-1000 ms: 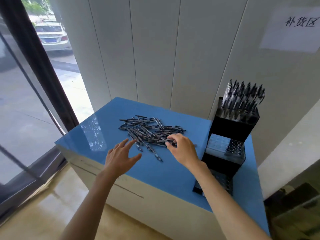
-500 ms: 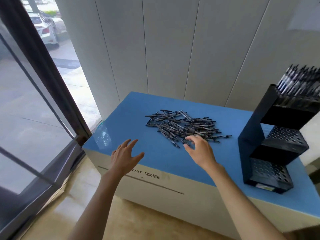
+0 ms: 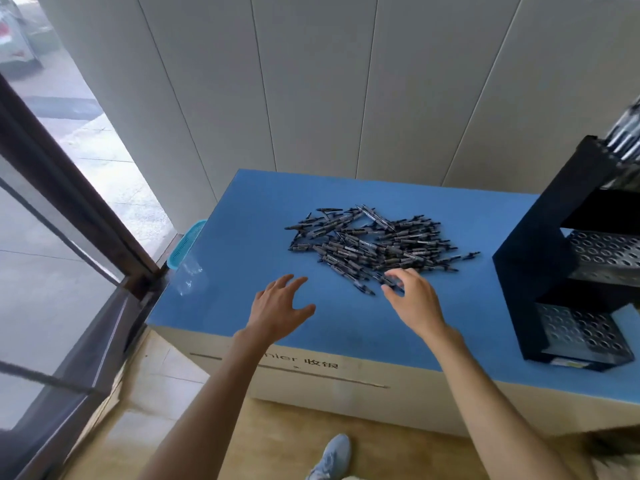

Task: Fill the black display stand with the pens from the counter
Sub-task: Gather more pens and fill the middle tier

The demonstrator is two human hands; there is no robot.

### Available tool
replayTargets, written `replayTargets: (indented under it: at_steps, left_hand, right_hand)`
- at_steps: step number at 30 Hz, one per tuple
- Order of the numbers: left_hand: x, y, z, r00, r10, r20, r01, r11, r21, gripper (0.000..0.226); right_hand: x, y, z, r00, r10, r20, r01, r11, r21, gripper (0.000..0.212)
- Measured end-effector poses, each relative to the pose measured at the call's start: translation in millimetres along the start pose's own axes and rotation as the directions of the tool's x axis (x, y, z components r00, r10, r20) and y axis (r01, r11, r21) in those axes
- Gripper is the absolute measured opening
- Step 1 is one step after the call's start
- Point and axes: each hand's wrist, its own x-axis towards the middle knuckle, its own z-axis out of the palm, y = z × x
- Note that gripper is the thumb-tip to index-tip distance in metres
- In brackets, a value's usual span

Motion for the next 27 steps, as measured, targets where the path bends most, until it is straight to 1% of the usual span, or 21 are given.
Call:
replayTargets:
  at_steps: [3, 10, 13, 17, 20, 22, 27]
  left_hand:
    - [23.5, 1.9, 6.2, 0.996, 0.063, 0.065, -0.066, 0.997, 0.047, 0.07]
    - [74.4, 7.0, 24.5, 0.974, 0.203, 0.104, -0.211, 0.975, 0.066, 0.068]
    - [91.6, 9.5, 33.2, 0.962, 0.24, 0.129, -0.251, 0.965, 0.073, 0.069]
    - [115.6, 10.9, 43.2, 0.949, 0.277, 0.147, -0.293, 0.951, 0.096, 0.075]
    - [129.1, 10.6, 49.3, 0.937, 0.306, 0.168, -0.329, 0.936, 0.129, 0.08]
    - [136.3, 9.8, 52.2, 0.931, 0.327, 0.164, -0.35, 0.927, 0.132, 0.081]
    - [147.4, 6.8, 55.5, 0.915, 0.393, 0.088, -0.401, 0.908, 0.122, 0.073]
  right_hand:
    - [9.3, 3.1, 9.8, 0.999, 0.041, -0.012, -0.041, 0.999, 0.027, 0.03]
    - [16.0, 11.3, 21.7, 0.989, 0.141, -0.033, -0.139, 0.989, 0.055, 0.028]
    - [11.2, 15.6, 22.9, 0.981, 0.189, -0.042, -0.186, 0.981, 0.054, 0.026]
    - [7.4, 20.9, 19.8, 0.965, 0.255, -0.058, -0.252, 0.966, 0.062, 0.027]
    - [-0.3, 21.4, 14.2, 0.946, 0.309, -0.104, -0.302, 0.95, 0.075, 0.025]
    - [-6.4, 23.4, 11.9, 0.931, 0.341, -0.129, -0.333, 0.939, 0.079, 0.024]
    - [-13.9, 28.2, 10.4, 0.913, 0.384, -0.14, -0.38, 0.923, 0.055, 0.019]
